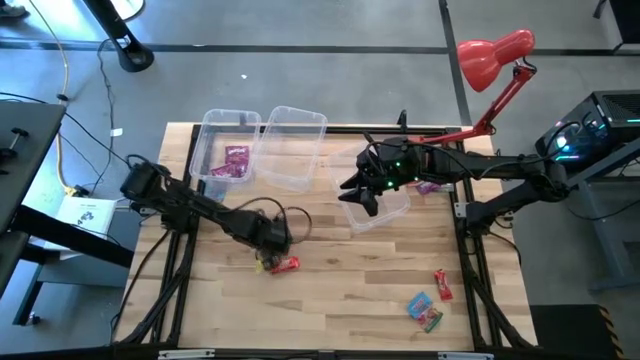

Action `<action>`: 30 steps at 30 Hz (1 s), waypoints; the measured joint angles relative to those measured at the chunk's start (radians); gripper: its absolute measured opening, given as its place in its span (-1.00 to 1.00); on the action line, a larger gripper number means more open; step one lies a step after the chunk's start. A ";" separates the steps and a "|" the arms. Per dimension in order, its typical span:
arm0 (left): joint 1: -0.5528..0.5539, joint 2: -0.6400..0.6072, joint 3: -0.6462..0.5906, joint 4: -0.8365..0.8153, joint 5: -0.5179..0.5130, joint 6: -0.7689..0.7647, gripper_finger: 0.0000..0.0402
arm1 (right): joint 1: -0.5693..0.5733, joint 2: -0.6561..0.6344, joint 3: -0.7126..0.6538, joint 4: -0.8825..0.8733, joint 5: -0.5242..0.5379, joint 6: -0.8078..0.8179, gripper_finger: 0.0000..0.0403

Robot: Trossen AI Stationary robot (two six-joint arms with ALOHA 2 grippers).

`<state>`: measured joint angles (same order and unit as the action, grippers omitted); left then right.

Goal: Sort candy
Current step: Put the red candy bag into the center transparent bin

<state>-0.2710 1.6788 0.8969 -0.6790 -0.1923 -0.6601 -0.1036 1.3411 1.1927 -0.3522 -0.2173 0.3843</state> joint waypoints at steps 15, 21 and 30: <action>0.133 -0.626 0.235 -0.054 -0.378 0.193 -0.67 | 0.000 -0.002 0.000 0.024 0.001 -0.001 -0.05; 0.387 -0.591 0.271 0.003 -0.341 0.393 -0.82 | -0.001 -0.003 0.000 0.081 0.002 0.017 -0.05; 0.630 -0.355 0.269 0.046 -0.139 0.436 -0.32 | 0.003 -0.004 0.000 0.136 0.003 0.037 -0.05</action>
<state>0.3587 1.3242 1.1656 -0.6327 -0.3315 -0.2237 -0.1001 1.3369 1.1927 -0.2160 -0.2147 0.4215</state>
